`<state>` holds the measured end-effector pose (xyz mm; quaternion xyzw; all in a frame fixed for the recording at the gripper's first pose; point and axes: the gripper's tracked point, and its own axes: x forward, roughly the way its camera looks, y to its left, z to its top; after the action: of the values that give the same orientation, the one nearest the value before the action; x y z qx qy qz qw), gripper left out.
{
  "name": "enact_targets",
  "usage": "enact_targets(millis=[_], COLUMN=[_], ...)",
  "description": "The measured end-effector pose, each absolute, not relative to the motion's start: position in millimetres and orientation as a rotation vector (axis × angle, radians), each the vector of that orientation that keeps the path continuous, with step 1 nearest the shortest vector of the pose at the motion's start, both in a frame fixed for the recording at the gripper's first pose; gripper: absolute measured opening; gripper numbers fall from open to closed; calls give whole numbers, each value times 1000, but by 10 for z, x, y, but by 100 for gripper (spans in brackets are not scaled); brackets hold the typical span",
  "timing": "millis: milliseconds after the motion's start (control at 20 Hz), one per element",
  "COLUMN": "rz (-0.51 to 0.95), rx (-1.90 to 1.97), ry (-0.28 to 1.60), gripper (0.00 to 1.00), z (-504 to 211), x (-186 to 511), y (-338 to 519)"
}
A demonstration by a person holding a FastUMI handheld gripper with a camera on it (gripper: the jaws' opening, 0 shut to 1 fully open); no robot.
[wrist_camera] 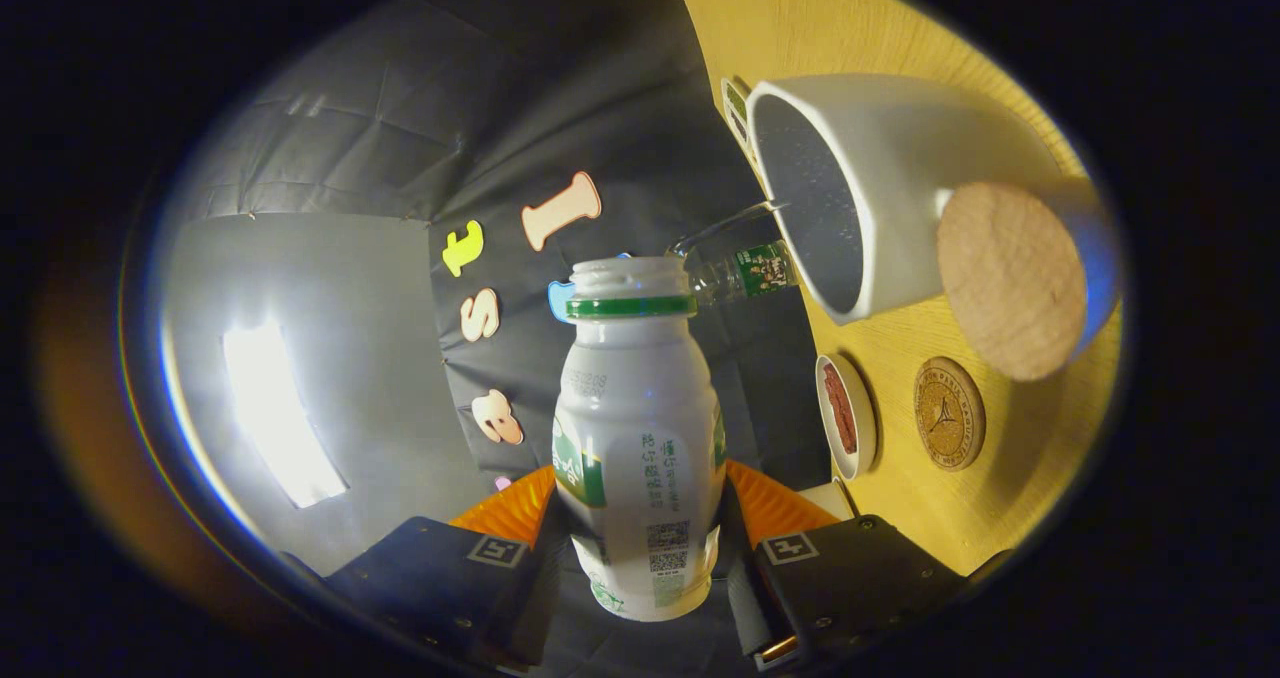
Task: Take the bottle from table, then pour the juice into the cup, finally place the bottle on the coaster
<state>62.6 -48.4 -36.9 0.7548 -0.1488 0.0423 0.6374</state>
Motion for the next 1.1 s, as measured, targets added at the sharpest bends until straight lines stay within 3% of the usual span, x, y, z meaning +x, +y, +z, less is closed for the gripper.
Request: enact_targets(millis=[1100], rz=[79], rx=[1840], ry=[-396], gripper=[70], z=[-260], x=[649], y=[-535])
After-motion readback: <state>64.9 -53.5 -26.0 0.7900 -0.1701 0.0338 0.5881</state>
